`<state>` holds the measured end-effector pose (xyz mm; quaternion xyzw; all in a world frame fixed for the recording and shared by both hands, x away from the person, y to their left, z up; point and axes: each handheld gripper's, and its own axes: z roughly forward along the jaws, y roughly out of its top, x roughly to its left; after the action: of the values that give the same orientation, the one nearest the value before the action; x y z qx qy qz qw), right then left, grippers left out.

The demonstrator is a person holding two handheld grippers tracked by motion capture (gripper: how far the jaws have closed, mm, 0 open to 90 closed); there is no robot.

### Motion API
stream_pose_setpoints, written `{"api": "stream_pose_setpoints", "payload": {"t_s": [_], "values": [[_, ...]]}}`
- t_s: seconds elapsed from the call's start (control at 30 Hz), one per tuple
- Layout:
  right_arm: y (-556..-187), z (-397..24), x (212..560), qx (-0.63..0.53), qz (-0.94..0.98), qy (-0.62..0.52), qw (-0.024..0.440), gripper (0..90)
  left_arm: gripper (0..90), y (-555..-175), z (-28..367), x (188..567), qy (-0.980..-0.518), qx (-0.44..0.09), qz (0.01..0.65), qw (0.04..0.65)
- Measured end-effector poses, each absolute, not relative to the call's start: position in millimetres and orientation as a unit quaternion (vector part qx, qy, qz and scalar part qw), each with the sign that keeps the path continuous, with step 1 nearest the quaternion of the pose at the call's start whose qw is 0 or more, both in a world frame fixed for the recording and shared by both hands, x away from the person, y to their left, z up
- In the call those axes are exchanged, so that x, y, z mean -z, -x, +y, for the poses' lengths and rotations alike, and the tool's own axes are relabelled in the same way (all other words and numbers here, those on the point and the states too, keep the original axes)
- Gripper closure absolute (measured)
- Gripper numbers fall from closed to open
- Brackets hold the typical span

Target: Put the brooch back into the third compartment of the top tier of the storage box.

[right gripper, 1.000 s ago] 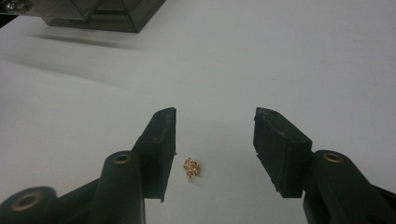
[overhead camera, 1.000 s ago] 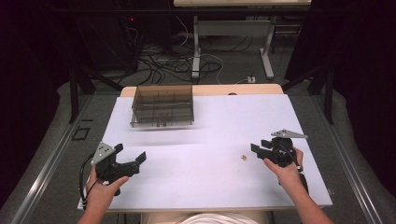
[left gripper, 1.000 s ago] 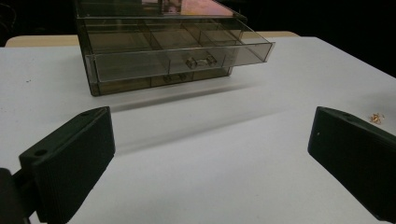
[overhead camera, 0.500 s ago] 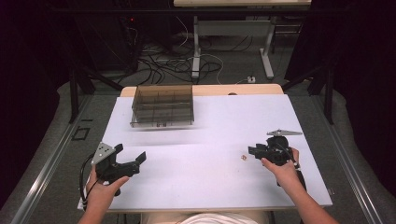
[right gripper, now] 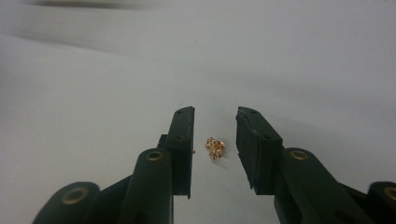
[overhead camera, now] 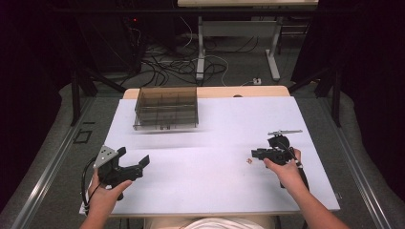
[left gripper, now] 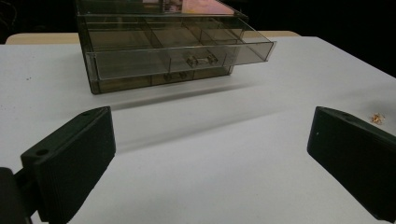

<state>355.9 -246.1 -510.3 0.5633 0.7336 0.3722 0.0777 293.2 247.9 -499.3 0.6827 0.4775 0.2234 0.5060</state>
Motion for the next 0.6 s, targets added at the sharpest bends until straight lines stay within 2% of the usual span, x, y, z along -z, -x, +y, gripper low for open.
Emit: {"api": "stream_pose_setpoints", "payload": {"t_s": [0.27,0.6], "values": [[-357,-243,521,-0.362,0.736,-0.57,0.052,71.6,1.2,-294,248,500,-0.686,-0.222,0.477,0.503],[-361,-242,527,-0.357,0.737,-0.572,0.05,74.7,1.3,-294,248,500,-0.684,-0.217,0.481,0.504]]}}
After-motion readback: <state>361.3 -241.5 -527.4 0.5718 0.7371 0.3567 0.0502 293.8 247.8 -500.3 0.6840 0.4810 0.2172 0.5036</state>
